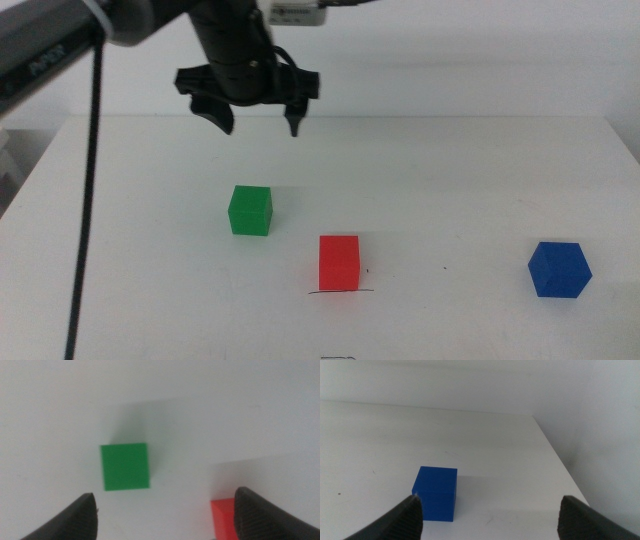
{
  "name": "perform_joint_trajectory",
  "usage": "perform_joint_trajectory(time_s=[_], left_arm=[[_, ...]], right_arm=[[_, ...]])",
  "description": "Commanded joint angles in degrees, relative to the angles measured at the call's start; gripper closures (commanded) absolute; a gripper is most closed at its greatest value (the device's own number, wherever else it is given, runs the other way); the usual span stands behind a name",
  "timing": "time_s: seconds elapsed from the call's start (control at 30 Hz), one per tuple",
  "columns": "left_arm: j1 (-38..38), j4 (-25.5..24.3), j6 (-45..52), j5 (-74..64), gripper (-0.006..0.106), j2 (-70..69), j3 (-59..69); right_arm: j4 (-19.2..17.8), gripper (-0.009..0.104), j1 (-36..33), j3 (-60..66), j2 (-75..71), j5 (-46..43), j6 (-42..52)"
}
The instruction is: Stack red cubes first, then green, then blue cubes in a specific spot.
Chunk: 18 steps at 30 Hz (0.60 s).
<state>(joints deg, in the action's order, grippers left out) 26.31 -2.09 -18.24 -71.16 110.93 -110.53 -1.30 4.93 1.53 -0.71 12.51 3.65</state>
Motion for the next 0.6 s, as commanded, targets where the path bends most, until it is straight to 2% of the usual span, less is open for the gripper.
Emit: perform_joint_trajectory(time_s=[0.0,0.1,0.37,0.57], left_arm=[[-1.71,0.73,1.22,-4.16,0.007,-3.22,-1.77],[-3.85,1.14,2.89,-4.16,0.007,-2.21,-1.77],[-7.61,6.02,6.69,-4.16,0.007,2.96,-1.77],[-8.06,8.18,7.78,-4.16,0.007,7.16,-1.77]], right_arm=[[-0.47,0.005,0.44,-0.59,-0.84,-4.6,0.54],[-0.47,0.005,0.44,-0.59,-0.84,-4.6,0.54],[-0.47,0.005,0.44,-0.59,-0.84,-4.6,0.54],[-0.47,0.005,0.44,-0.59,-0.84,-4.6,0.54]])
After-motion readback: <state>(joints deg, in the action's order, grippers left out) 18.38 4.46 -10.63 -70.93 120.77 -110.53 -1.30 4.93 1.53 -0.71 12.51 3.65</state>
